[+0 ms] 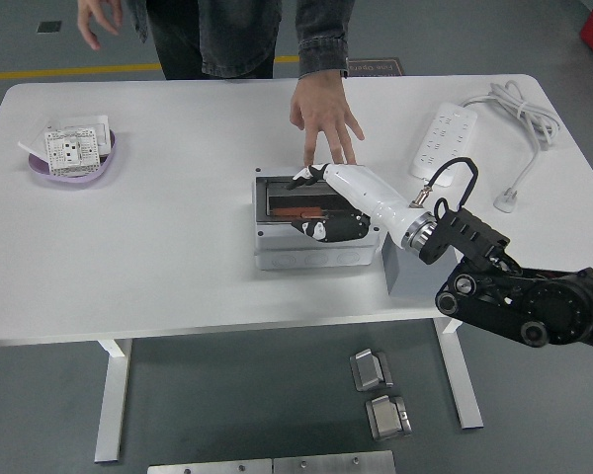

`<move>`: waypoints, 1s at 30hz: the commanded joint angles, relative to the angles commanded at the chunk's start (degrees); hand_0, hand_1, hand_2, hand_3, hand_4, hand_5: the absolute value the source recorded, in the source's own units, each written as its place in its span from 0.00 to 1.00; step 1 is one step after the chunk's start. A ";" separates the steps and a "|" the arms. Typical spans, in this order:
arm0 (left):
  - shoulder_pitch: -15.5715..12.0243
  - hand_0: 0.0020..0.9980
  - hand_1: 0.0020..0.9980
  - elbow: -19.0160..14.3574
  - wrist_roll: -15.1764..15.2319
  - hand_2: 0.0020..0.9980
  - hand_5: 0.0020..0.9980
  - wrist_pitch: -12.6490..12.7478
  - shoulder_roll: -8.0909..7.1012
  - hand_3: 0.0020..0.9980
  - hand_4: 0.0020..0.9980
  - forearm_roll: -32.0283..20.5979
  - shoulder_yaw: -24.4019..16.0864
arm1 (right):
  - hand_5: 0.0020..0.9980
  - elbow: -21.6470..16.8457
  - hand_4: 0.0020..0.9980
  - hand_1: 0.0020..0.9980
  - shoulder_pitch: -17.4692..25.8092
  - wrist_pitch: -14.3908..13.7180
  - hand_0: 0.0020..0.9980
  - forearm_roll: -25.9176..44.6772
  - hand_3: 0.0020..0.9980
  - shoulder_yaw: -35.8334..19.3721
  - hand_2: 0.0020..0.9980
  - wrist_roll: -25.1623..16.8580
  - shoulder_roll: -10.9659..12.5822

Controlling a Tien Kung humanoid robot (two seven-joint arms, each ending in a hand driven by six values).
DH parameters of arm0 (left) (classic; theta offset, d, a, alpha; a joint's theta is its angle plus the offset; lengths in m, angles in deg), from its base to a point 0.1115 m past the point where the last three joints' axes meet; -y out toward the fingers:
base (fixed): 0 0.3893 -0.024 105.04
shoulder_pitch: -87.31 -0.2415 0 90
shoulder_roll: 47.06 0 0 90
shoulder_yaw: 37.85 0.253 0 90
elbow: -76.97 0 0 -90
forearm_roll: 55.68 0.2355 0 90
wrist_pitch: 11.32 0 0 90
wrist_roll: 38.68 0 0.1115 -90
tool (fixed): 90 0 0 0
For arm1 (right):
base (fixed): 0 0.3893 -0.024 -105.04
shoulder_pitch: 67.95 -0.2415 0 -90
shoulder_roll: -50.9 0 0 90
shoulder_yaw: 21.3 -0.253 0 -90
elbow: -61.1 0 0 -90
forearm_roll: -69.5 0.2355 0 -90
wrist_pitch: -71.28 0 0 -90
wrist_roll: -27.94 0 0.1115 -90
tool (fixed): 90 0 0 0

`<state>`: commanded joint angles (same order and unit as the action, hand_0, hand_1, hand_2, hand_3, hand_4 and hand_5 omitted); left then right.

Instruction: Pick up the cylinder from the cube,place it in the box,flap close box

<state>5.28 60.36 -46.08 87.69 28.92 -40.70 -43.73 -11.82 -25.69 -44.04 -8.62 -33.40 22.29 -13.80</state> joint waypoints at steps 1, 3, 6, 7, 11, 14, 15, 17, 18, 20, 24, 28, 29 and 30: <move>-0.02 0.65 0.64 0.01 0.00 0.58 0.29 0.00 0.02 0.63 0.66 -0.04 0.05 | 0.29 -0.17 0.75 0.71 0.32 -0.05 0.77 -0.10 0.70 -0.23 0.74 0.02 0.06; -0.06 0.65 0.64 0.11 0.00 0.58 0.29 0.03 0.05 0.63 0.66 -0.15 0.26 | 0.29 -0.40 0.75 0.71 0.98 -0.08 0.77 -0.40 0.70 -1.04 0.74 0.10 0.29; -0.16 0.65 0.64 0.20 -0.02 0.58 0.29 0.12 0.01 0.63 0.66 -0.27 0.50 | 0.29 -0.65 0.75 0.71 2.16 0.04 0.77 -1.13 0.70 -3.01 0.74 0.40 0.83; -0.25 0.65 0.64 0.21 -0.04 0.58 0.28 0.14 -0.05 0.63 0.66 -0.31 0.56 | 0.28 -0.83 0.74 0.71 2.86 0.24 0.77 -1.86 0.69 -4.34 0.74 0.73 1.15; -0.46 0.65 0.64 0.23 -0.04 0.58 0.28 0.17 -0.26 0.63 0.66 -0.48 0.67 | 0.28 -1.98 0.74 0.71 5.00 1.08 0.77 -4.35 0.69 -8.57 0.74 1.80 2.34; -0.51 0.65 0.64 0.23 0.01 0.58 0.28 0.19 -0.55 0.63 0.66 -0.51 0.46 | 0.28 -3.85 0.73 0.71 7.09 2.26 0.76 -6.88 0.69 -12.35 0.74 3.07 3.92; -0.51 0.65 0.64 0.24 0.03 0.58 0.28 0.20 -0.64 0.63 0.66 -0.52 0.40 | 0.28 -4.51 0.73 0.71 7.76 2.66 0.76 -7.60 0.69 -13.51 0.74 3.50 4.48; -0.49 0.65 0.64 0.25 0.04 0.58 0.28 0.20 -0.85 0.63 0.66 -0.50 0.28 | 0.28 -6.20 0.73 0.71 9.66 3.55 0.76 -9.03 0.69 -16.33 0.74 4.38 5.96; -0.49 0.65 0.64 0.24 0.04 0.58 0.28 0.20 -0.95 0.63 0.66 -0.50 0.21 | 0.28 -7.08 0.73 0.71 10.83 3.93 0.76 -9.58 0.69 -17.78 0.74 4.70 6.72; -0.54 0.64 0.64 0.23 0.04 0.58 0.28 0.20 -1.10 0.63 0.66 -0.47 0.11 | 0.28 -8.66 0.73 0.71 13.01 4.27 0.77 -10.34 0.70 -20.77 0.74 4.93 7.95; -0.72 0.64 0.64 0.20 0.02 0.58 0.28 0.17 -1.26 0.63 0.66 -0.43 0.00 | 0.28 -11.45 0.73 0.71 18.07 3.81 0.77 -10.66 0.70 -27.39 0.74 4.17 9.34; -0.80 0.64 0.64 0.16 0.03 0.58 0.28 0.16 -1.40 0.63 0.66 -0.25 -0.37 | 0.29 -13.14 0.73 0.71 24.12 2.50 0.76 -7.98 0.71 -35.72 0.75 1.20 8.49; -0.79 0.64 0.64 0.15 0.04 0.58 0.28 0.16 -1.44 0.63 0.66 -0.23 -0.46 | 0.29 -13.18 0.73 0.71 25.21 2.29 0.76 -7.31 0.71 -37.25 0.75 0.55 8.07; -0.77 0.64 0.64 0.14 0.05 0.58 0.28 0.16 -1.51 0.63 0.66 -0.20 -0.58 | 0.29 -13.18 0.73 0.71 26.76 2.05 0.76 -6.27 0.71 -39.43 0.75 -0.29 7.50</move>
<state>4.51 60.50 -46.03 87.85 27.41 -40.90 -44.31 -25.00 1.07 -41.98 -14.89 -72.83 22.00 -6.30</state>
